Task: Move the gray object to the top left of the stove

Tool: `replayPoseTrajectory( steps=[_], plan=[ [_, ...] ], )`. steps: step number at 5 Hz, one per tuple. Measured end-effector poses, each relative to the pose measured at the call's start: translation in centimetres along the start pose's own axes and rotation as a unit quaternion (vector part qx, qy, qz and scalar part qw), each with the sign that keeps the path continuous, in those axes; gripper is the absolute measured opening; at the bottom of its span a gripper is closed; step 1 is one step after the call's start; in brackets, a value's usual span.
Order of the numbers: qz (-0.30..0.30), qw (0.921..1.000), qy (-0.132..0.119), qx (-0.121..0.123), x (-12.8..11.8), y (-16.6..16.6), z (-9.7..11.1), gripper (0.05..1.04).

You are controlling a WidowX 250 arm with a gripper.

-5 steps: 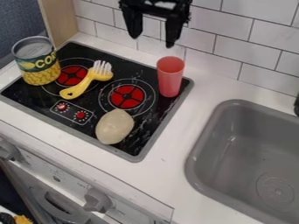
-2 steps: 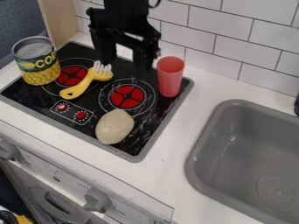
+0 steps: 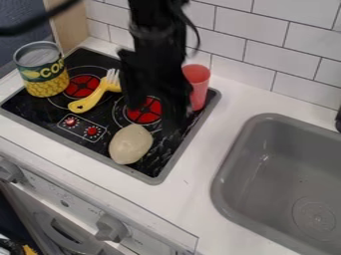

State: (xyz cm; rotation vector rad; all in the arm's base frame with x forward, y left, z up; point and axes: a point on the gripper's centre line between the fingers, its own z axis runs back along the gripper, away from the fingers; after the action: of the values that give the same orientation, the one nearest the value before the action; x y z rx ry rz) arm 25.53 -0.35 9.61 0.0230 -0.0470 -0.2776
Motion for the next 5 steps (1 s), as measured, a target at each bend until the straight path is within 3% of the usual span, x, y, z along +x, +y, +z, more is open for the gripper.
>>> replayPoseTrajectory(
  steps=[1,3,4,5],
  plan=[
    [0.0,0.9995,0.03,0.013,-0.9,0.2,-1.5,1.0],
    [0.019,0.9975,0.051,0.044,-1.7,2.1,-3.1,1.0],
    [0.038,0.9945,0.082,0.052,-2.6,3.4,-4.3,1.0],
    [0.04,0.9938,0.09,0.053,-2.7,3.8,-4.9,0.945]
  ],
)
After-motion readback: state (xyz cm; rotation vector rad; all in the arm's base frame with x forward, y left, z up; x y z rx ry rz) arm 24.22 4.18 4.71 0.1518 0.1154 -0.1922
